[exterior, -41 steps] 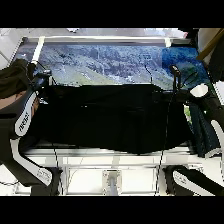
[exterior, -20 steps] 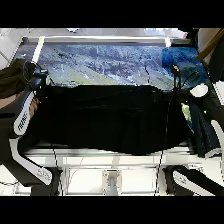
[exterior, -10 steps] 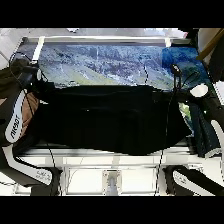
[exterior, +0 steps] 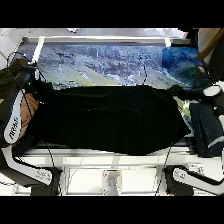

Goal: Fold the clothes and pants, and hang the long-sleeved shirts on hangers.

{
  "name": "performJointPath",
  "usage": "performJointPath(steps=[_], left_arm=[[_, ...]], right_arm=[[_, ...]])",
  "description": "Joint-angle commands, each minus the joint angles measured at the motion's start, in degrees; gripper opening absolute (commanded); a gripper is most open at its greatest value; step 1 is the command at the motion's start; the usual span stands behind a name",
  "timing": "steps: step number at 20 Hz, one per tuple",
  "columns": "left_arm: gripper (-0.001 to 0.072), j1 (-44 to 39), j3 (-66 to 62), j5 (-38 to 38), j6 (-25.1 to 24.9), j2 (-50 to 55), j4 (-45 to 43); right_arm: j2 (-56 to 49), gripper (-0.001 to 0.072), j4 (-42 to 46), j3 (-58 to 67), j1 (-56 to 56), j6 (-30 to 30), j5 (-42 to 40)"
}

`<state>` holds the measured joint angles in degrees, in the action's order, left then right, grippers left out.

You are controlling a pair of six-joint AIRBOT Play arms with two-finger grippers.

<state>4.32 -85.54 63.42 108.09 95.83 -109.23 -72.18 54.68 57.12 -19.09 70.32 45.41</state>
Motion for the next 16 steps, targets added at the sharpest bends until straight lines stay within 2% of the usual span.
performJointPath(steps=[1, 6, 10, 14, 16], left_arm=[[0.0007, 0.0, 0.0, 0.1, -0.5, 0.0, 0.7], [0.0006, 0.0, 0.0, 0.1, -0.5, 0.0, 2.4], [0.0006, 0.0, 0.0, 0.1, -0.5, 0.0, 2.6], [0.0006, 0.0, 0.0, 0.1, -0.3, 0.0, 3.0], [0.0007, 0.0, 0.0, 0.1, -0.2, 0.0, 3.0]], right_arm=[[-8.2, 0.0514, -12.9, 3.1, -14.1, -5.2, 7.2], [-23.6, 0.0512, -12.9, 14.4, -13.2, -6.0, 9.6], [-35.2, 0.0509, -12.0, 27.2, -10.5, -5.7, 15.6], [-40.1, 0.0504, -7.4, 33.8, -8.2, -3.9, 16.7], [-41.4, 0.0453, -6.1, 35.1, -7.5, -3.7, 16.9]])
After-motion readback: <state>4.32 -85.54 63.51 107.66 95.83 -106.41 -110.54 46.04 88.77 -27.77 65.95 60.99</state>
